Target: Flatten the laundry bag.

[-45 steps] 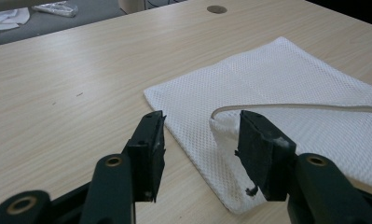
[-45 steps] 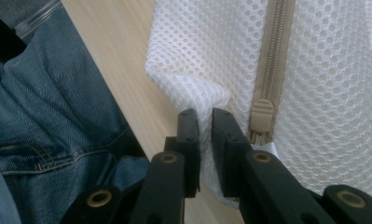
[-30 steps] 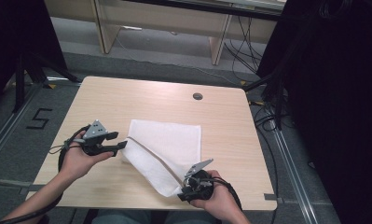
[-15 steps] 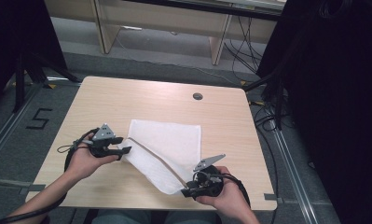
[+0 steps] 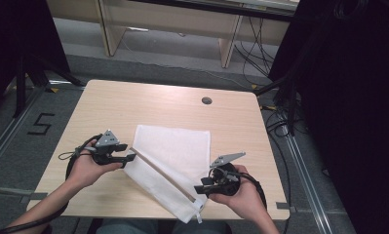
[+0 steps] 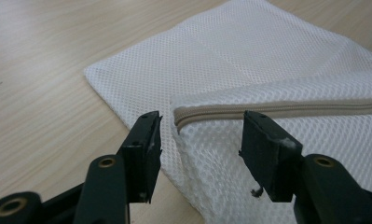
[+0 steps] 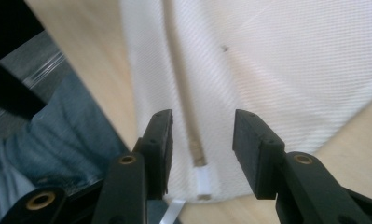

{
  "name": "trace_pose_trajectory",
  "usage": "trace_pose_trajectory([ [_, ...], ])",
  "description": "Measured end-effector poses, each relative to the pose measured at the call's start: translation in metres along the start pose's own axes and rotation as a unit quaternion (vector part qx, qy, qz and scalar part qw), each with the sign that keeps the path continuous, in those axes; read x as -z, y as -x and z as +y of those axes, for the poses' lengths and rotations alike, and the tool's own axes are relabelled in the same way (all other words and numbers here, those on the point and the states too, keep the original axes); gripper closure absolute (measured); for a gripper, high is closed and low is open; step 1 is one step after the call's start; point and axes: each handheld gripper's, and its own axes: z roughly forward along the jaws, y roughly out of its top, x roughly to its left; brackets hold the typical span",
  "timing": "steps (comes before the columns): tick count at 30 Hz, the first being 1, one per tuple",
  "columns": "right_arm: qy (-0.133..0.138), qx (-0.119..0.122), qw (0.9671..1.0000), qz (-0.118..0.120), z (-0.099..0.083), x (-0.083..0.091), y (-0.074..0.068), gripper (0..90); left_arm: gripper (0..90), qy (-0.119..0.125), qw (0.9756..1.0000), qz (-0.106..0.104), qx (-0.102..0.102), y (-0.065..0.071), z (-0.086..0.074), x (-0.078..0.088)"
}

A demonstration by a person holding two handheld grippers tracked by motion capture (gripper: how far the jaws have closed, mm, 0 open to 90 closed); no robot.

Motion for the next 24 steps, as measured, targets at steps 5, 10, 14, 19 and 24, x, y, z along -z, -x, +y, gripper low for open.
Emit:
trace_pose_trajectory([
  [5,0.006,-0.012,0.9989,-0.045,0.010,-0.010,0.015,68.8,46.6,0.005,1.0000,-0.001,0.003,0.000,-0.001,0.002],
  [10,-0.026,-0.024,0.9973,-0.065,0.022,-0.024,0.030,82.2,46.2,0.006,0.9999,0.002,0.014,-0.002,-0.003,0.005],
  [14,-0.035,-0.058,0.9944,-0.081,0.029,-0.040,0.039,87.8,44.7,-0.001,0.9997,-0.011,0.019,-0.006,-0.005,0.006],
  [19,-0.044,-0.054,0.9933,-0.092,0.037,-0.058,0.048,90.0,44.1,-0.028,0.9993,-0.022,0.014,-0.003,-0.013,-0.002],
  [24,-0.062,-0.056,0.9924,-0.090,0.041,-0.078,0.053,90.0,47.9,-0.057,0.9979,-0.028,0.013,0.002,-0.016,-0.010],
])
